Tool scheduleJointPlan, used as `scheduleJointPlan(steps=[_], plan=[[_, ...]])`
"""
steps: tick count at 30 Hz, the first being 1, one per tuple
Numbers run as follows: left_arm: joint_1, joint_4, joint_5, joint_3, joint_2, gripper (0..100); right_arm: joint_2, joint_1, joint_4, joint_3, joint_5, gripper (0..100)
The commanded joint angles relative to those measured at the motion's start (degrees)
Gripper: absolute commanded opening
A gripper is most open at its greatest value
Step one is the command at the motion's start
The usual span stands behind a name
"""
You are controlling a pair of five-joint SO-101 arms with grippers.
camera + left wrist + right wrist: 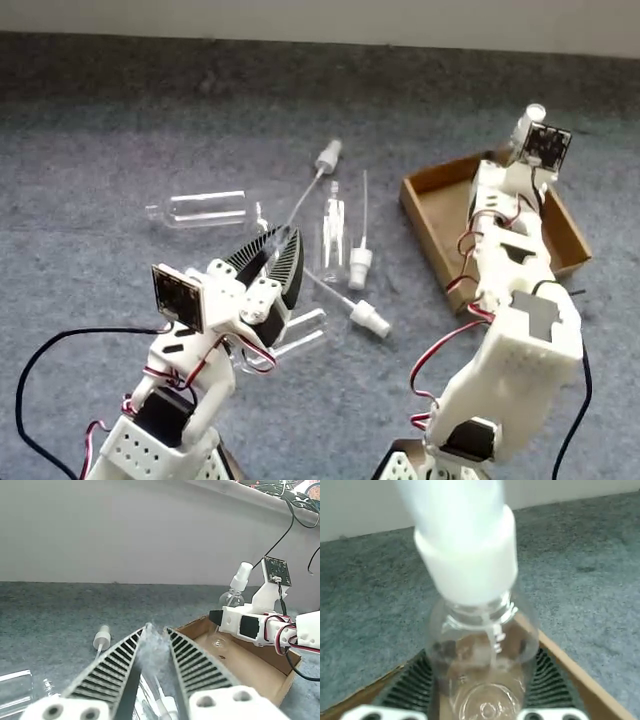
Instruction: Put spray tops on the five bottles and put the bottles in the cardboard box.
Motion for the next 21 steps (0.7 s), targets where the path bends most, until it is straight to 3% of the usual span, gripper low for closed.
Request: scheduleJointPlan(steps=[1, 5, 21], plan=[[-0.66, -0.26, -0.09, 1.10, -0.13, 1, -0.66, 1.45, -0.92, -2.42, 0.18, 12.5], [-0.66, -0.26, -0.09, 1.10, -0.13, 1, -0.75, 1.19, -0.92, -2.24, 0.18, 21.7], [-0.75, -0.26, -0.18, 1.10, -0.13, 1, -0.75, 1.01, -0.40, -1.71, 0.18, 24.9]])
